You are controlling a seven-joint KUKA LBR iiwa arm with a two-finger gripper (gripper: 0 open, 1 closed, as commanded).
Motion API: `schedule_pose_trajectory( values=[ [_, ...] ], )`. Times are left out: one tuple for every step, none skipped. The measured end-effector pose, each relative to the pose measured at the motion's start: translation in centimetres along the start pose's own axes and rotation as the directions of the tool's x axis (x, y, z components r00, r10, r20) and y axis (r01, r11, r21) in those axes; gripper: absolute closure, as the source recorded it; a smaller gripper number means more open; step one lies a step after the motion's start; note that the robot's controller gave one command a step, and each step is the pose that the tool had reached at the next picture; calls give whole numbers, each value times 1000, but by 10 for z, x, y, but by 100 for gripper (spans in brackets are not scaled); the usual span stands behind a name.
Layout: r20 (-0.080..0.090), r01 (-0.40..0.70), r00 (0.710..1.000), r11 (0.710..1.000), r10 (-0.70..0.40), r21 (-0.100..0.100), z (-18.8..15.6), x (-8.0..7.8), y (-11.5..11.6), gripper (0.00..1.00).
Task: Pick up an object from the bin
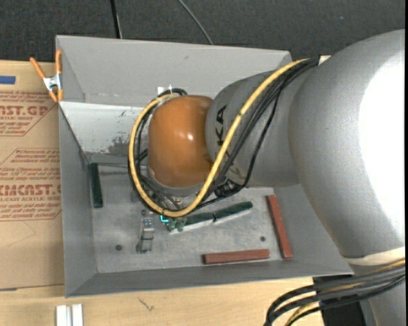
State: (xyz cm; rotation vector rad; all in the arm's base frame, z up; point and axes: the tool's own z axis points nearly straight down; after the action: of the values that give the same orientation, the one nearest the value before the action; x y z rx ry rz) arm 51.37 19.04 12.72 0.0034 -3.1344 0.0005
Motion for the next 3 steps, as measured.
schedule_pose_trajectory(
  values=[
    [7,-2,1000,1000,2,-1,-4,-2,-1,0],
    [9,-72,997,997,72,-3,49,-7,-71,0],
    [3,14,1000,1000,-14,1,31,-12,-92,0]
  ],
)
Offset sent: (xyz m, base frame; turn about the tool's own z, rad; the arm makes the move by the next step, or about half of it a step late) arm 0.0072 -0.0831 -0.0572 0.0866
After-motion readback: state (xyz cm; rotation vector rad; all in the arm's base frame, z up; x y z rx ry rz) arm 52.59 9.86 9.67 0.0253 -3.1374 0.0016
